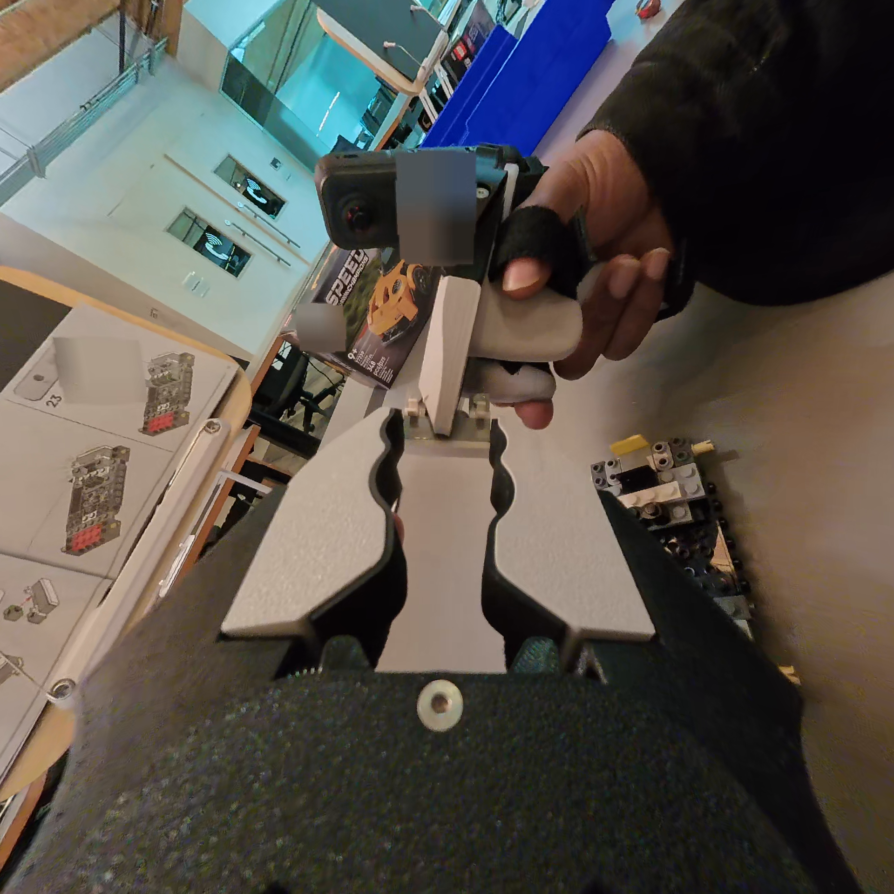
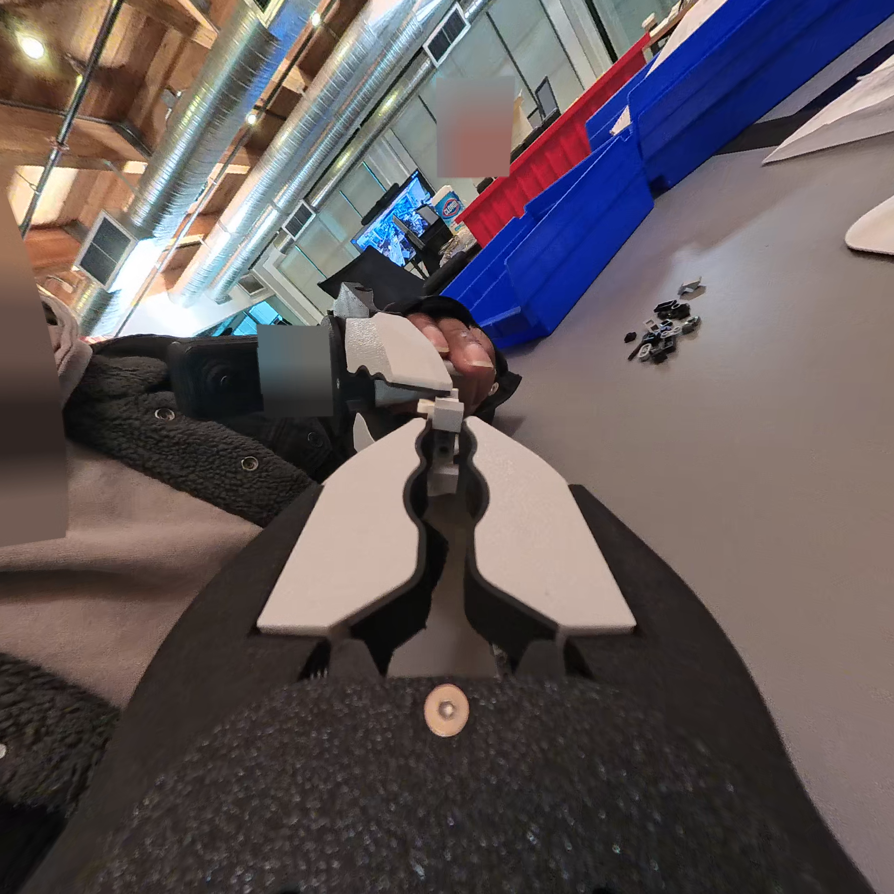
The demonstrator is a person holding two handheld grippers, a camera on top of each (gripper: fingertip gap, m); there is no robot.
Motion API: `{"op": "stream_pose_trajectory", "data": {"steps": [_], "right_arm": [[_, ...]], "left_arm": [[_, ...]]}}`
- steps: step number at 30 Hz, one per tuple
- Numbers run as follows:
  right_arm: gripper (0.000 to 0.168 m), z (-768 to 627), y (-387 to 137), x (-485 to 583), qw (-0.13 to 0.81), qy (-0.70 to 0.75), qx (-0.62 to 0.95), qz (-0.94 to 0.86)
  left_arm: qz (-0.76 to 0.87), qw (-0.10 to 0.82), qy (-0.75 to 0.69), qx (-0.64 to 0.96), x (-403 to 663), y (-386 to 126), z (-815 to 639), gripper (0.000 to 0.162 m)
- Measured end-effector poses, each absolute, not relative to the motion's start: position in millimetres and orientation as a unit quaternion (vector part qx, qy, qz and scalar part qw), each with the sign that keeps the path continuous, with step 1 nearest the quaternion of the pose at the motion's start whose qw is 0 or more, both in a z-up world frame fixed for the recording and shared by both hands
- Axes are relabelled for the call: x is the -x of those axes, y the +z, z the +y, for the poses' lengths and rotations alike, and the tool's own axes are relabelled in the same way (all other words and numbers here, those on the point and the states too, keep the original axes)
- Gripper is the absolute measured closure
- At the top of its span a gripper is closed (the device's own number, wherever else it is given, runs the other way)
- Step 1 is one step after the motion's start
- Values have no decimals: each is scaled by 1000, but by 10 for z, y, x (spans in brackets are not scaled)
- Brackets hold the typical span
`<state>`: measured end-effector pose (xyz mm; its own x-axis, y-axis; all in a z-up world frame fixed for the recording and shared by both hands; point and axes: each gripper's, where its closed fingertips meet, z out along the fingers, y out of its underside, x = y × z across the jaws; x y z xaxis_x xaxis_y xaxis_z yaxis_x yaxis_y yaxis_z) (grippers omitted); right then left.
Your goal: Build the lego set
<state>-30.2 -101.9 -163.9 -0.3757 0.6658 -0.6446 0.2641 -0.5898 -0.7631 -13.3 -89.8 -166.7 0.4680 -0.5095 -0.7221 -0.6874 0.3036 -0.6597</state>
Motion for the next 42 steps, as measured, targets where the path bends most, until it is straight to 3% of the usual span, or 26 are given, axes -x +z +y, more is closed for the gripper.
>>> {"op": "stream_pose_trajectory", "data": {"steps": [8,19,27,31,34,42], "right_arm": [[160,-1119,-1448,211,101,762,485,-417],[157,-1172,-1399,177,60,786,466,-402],[149,-789,-1326,154,236,723,505,-409],[151,-923,-1304,107,369,619,452,-526],[162,-1017,-1339,156,461,523,418,-582],[154,-967,-1412,243,512,441,429,-600]], "left_arm": [[500,677,45,538,61,-1472,-1001,126],[506,668,20,545,60,-1468,-1044,128],[447,649,-55,614,267,-1503,-889,128],[327,597,-298,669,321,-1428,-890,128],[254,562,-421,665,422,-1341,-876,128],[247,521,-439,689,355,-1523,-857,128]]}}
